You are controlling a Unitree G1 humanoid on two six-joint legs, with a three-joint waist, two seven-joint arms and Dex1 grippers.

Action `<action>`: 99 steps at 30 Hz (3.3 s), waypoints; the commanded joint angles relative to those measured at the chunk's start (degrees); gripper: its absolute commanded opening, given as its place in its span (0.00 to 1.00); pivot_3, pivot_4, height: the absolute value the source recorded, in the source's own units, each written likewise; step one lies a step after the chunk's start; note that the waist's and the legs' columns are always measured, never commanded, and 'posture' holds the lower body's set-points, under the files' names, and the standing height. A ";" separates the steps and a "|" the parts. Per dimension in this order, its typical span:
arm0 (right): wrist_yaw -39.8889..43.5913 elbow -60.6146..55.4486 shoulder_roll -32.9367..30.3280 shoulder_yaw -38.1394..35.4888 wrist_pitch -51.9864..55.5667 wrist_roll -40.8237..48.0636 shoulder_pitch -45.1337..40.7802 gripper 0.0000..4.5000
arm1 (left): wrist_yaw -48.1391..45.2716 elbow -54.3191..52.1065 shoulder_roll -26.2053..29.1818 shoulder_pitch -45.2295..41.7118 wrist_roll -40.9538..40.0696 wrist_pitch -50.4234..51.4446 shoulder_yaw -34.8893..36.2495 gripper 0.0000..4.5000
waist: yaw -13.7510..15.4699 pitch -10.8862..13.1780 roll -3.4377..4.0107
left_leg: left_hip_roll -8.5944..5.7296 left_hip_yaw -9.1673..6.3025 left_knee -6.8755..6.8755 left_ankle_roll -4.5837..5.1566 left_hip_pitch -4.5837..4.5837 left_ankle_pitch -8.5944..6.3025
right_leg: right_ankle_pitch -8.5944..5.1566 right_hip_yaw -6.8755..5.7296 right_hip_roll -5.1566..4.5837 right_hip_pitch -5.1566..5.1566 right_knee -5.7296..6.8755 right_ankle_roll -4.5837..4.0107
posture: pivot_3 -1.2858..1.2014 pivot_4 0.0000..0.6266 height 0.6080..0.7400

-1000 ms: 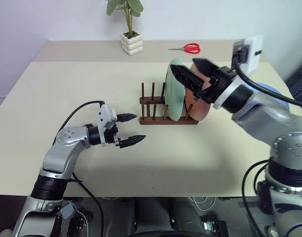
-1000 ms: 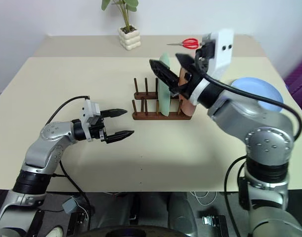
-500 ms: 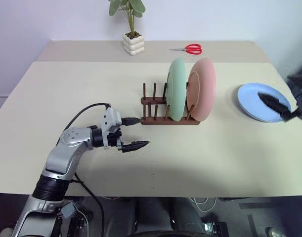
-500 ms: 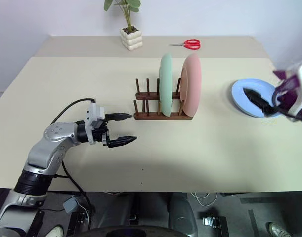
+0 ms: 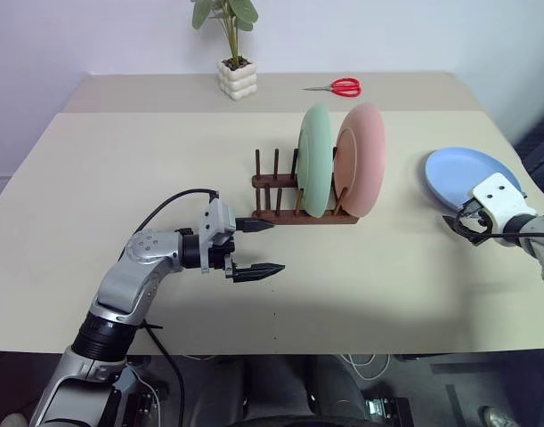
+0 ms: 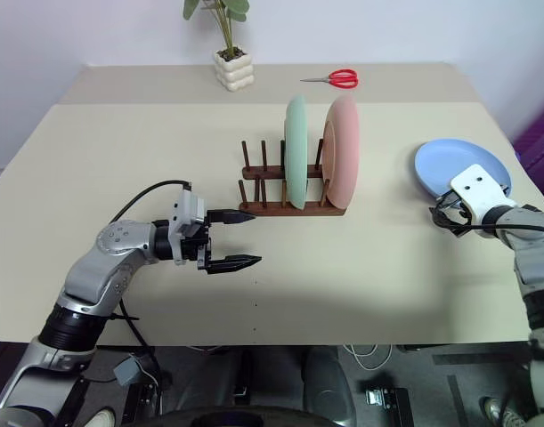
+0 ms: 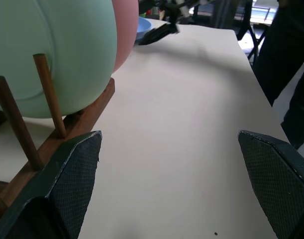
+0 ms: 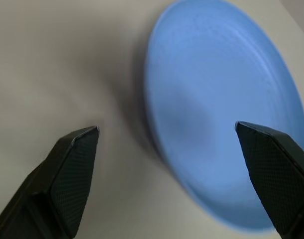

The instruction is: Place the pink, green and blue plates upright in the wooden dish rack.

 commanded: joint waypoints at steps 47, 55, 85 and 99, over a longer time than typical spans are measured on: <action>-33.05 -74.48 46.57 -8.69 43.75 51.59 -19.16 0.01 | 3.62 0.93 8.59 5.09 -0.09 -1.18 9.32 1.00 | -0.01 0.16 0.38 | 0.03 -0.31 -0.05 -0.17 -0.13 0.10 | 0.10 -0.16 -0.12 -0.22 0.20 0.07 | 0.52 0.24 1.00; -41.02 -70.81 49.45 -9.37 43.53 62.36 -15.09 0.01 | 3.42 4.21 9.81 5.39 1.18 -2.93 9.66 1.00 | -0.20 0.16 0.38 | 0.01 -0.26 -0.07 -0.17 -0.14 0.10 | 0.10 -0.16 -0.10 -0.23 0.19 0.08 | 0.52 0.24 1.00; -55.40 -62.19 47.52 -3.60 43.19 77.48 -9.13 0.01 | 3.82 6.59 9.70 5.66 2.10 -4.88 9.71 1.00 | -0.30 0.16 0.38 | 0.05 -0.26 -0.09 -0.16 -0.14 0.10 | 0.10 -0.16 -0.06 -0.27 0.20 0.08 | 0.52 0.24 1.00; -55.19 -61.21 47.06 -3.24 42.54 77.88 -9.06 0.67 | 4.10 5.89 9.22 6.12 2.17 -4.80 9.84 1.00 | -0.31 0.16 0.38 | 0.05 -0.26 -0.11 -0.16 -0.15 0.09 | 0.10 -0.16 -0.06 -0.27 0.19 0.08 | 0.52 0.24 1.00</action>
